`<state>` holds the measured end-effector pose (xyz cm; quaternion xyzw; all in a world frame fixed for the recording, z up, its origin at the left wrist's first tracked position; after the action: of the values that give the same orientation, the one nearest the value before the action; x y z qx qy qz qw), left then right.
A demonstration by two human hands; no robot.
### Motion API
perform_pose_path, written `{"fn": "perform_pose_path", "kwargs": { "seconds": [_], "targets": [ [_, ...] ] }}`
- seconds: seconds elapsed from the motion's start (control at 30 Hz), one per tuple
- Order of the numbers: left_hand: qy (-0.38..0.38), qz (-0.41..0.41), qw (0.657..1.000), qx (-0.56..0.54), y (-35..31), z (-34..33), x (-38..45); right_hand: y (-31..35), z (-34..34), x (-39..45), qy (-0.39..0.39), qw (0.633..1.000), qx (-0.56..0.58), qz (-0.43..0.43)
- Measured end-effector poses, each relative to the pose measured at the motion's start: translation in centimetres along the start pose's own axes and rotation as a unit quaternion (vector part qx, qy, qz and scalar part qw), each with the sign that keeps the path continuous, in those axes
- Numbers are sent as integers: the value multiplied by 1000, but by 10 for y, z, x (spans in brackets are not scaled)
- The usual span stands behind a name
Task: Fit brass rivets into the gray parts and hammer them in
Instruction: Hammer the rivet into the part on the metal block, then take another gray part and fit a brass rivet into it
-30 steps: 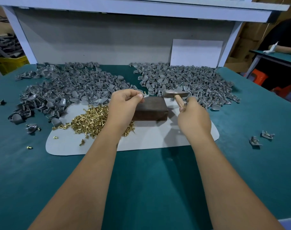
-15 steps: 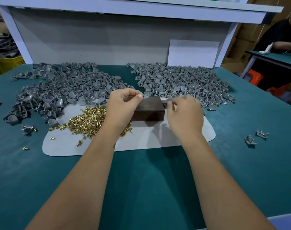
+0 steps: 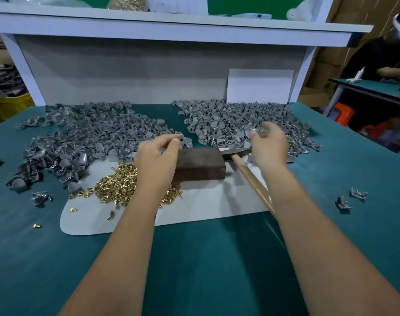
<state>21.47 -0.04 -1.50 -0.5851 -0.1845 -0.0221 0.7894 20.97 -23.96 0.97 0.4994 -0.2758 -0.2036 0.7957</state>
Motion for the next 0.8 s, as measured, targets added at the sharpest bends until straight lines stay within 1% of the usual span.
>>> {"fn": "perform_pose_path", "kwargs": {
  "seconds": [0.07, 0.13, 0.2, 0.27, 0.33, 0.37, 0.43, 0.47, 0.53, 0.6, 0.63, 0.73, 0.8],
  "targets": [
    [-38, 12, 999, -24, 2, 10, 1, -2, 4, 10, -42, 997, -45, -38],
    [-77, 32, 995, -59, 6, 18, 2, 1, -2, 4, -69, 991, -110, -22],
    [-108, 63, 990, -67, 12, 26, 4, 15, -19, -16, -84, 986, -134, 51],
    [-119, 78, 990, -19, 16, 34, 6, 34, -41, -44, -75, 977, -134, 146],
    [-124, 75, 987, 61, 19, 44, 7, 51, -62, -74, -29, 961, -113, 252],
    [-130, 80, 983, 102, 21, 49, 8, 57, -71, -90, 11, 950, -100, 295],
    [-140, 91, 974, 156, 27, 59, 11, 59, -87, -119, 104, 923, -99, 357],
    [-142, 90, 970, 175, 30, 63, 14, 57, -94, -131, 143, 904, -123, 383],
    [-120, 68, 969, 205, 31, 63, 18, 48, -107, -148, 185, 855, -209, 436],
    [-69, 28, 971, 225, 29, 51, 19, 40, -114, -155, 202, 817, -279, 461],
    [-33, 10, 970, 241, 29, 43, 18, 38, -116, -155, 207, 812, -295, 460],
    [81, -1, 951, 298, 34, 27, 15, 33, -115, -149, 217, 828, -288, 429],
    [106, 3, 946, 307, 38, 28, 15, 31, -114, -146, 242, 839, -271, 404]
  ]
}}
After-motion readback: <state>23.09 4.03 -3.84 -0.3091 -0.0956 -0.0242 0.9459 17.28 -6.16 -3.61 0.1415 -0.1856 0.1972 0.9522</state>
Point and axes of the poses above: each hand's wrist, its own x-axis towards the middle knuckle, its own z-axis out of the back of the hand, y = z × x, the point moved 4 cm from there along x, towards the middle knuckle, and after that the axes turned 1 degree about -z, right-handed, at the moved point
